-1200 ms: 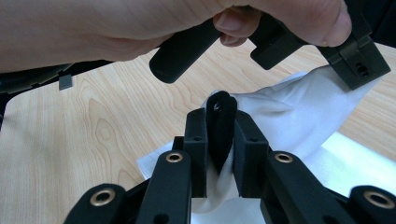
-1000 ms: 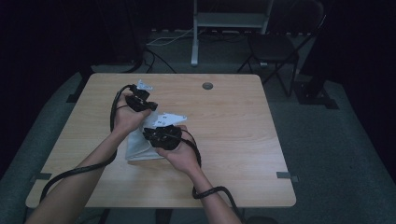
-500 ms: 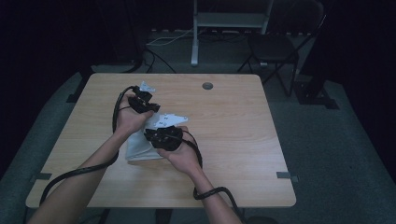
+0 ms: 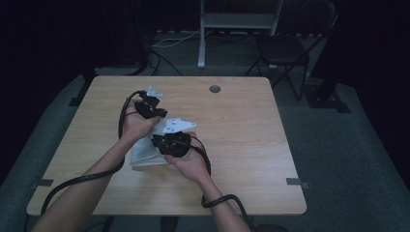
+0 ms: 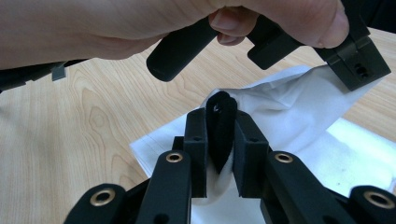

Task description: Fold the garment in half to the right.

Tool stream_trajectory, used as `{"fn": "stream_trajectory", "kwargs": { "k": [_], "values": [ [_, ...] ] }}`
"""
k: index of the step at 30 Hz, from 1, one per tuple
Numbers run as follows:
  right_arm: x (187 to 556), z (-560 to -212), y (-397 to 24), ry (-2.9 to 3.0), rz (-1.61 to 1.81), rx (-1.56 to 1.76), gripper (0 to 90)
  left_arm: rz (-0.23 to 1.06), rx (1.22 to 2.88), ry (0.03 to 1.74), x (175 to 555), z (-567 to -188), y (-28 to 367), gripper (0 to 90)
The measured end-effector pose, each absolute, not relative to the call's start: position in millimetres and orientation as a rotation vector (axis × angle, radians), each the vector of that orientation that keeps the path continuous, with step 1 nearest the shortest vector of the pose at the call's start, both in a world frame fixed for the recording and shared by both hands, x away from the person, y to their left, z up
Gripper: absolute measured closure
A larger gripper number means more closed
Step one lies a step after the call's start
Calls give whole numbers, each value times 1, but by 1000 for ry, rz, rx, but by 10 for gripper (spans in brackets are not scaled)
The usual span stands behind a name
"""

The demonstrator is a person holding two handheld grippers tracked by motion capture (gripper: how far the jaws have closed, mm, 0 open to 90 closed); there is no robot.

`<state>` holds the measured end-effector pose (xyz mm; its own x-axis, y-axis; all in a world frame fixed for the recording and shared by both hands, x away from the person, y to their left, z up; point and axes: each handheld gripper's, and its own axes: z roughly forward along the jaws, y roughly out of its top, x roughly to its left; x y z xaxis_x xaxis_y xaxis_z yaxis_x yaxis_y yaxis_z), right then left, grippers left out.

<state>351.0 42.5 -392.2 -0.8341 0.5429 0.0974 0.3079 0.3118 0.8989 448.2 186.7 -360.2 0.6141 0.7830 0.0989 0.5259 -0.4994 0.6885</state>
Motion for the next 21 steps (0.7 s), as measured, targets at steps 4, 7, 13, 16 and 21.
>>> {"fn": "stream_trajectory", "kwargs": {
  "k": [4,7,13,16,21],
  "values": [
    [351,-395,41,2353,1536,789,784,538,2226,1020,448,-361,185,855],
    [351,-395,40,2354,1534,794,784,539,2215,1025,448,-362,184,855],
    [350,-396,37,2351,1531,798,784,538,2218,1024,449,-363,183,855],
    [350,-397,36,2353,1526,798,784,533,2212,1026,449,-365,182,855],
    [350,-399,35,2355,1522,804,783,530,2218,1026,449,-367,181,854]
  ]
}}
